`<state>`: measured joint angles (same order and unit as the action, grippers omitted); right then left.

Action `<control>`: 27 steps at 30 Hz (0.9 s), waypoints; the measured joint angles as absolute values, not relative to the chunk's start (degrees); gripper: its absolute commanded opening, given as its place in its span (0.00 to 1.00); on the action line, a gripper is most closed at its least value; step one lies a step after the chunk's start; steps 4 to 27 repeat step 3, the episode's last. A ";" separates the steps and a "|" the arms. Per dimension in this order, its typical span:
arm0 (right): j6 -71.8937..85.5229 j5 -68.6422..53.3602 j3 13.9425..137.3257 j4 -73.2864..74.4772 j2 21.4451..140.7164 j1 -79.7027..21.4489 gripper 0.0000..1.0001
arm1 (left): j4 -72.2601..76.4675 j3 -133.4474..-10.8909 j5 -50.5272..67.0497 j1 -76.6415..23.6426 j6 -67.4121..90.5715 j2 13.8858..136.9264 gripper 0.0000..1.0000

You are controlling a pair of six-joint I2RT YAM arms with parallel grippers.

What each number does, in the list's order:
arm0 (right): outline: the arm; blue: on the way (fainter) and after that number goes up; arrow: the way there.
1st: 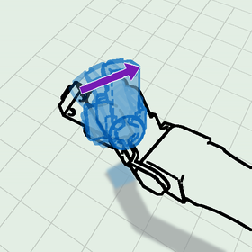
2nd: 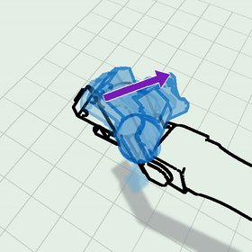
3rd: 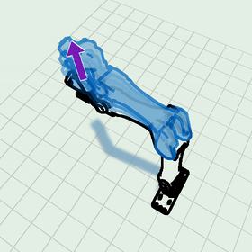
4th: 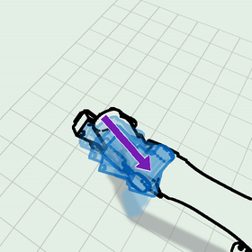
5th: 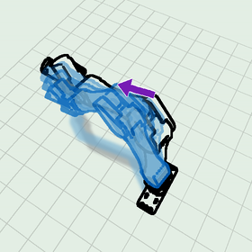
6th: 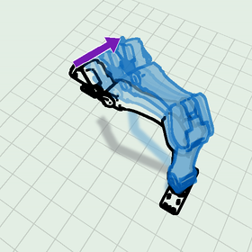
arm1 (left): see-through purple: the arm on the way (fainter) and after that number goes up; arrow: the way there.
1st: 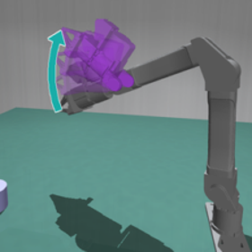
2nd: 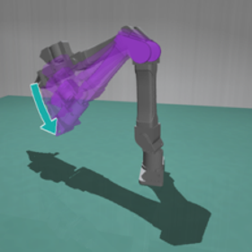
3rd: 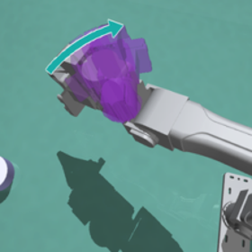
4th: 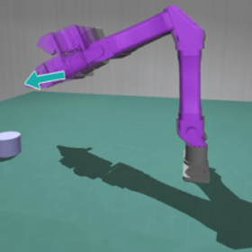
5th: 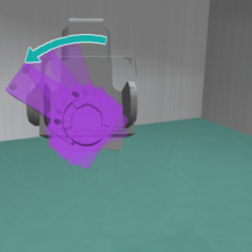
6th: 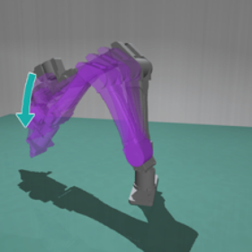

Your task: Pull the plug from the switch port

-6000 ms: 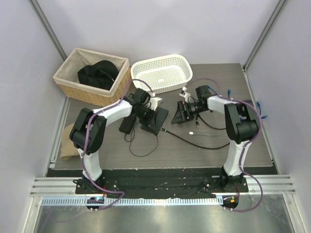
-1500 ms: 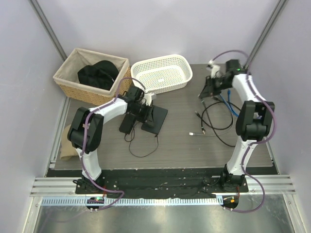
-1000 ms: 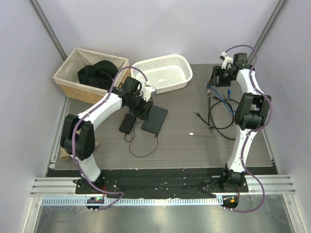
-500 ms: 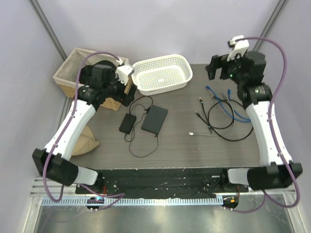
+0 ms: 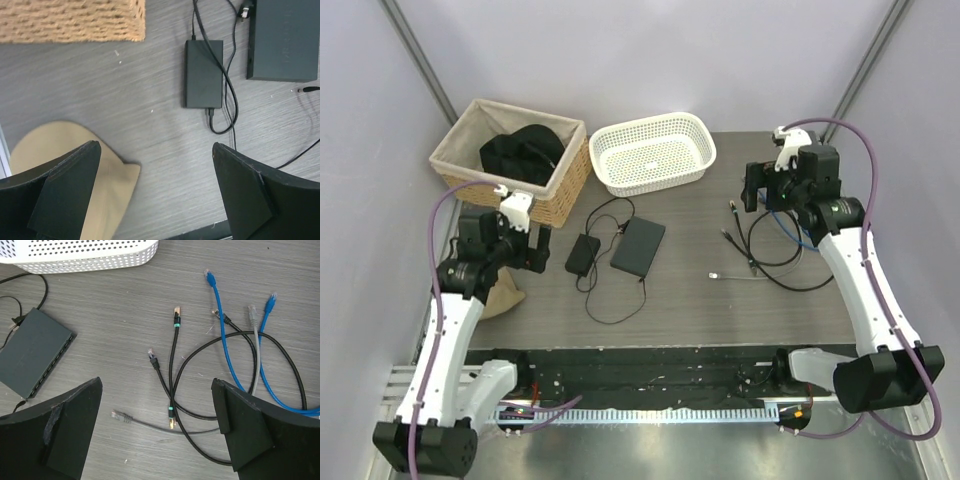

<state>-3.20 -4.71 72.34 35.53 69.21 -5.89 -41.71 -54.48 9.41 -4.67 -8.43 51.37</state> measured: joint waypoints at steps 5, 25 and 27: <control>-2.72 -5.69 71.33 35.22 67.42 -5.89 1.00 | -42.65 -52.80 8.99 -3.36 -7.38 47.46 1.00; -2.72 -5.69 71.33 35.22 67.42 -5.89 1.00 | -42.65 -52.80 8.99 -3.36 -7.38 47.46 1.00; -2.72 -5.69 71.33 35.22 67.42 -5.89 1.00 | -42.65 -52.80 8.99 -3.36 -7.38 47.46 1.00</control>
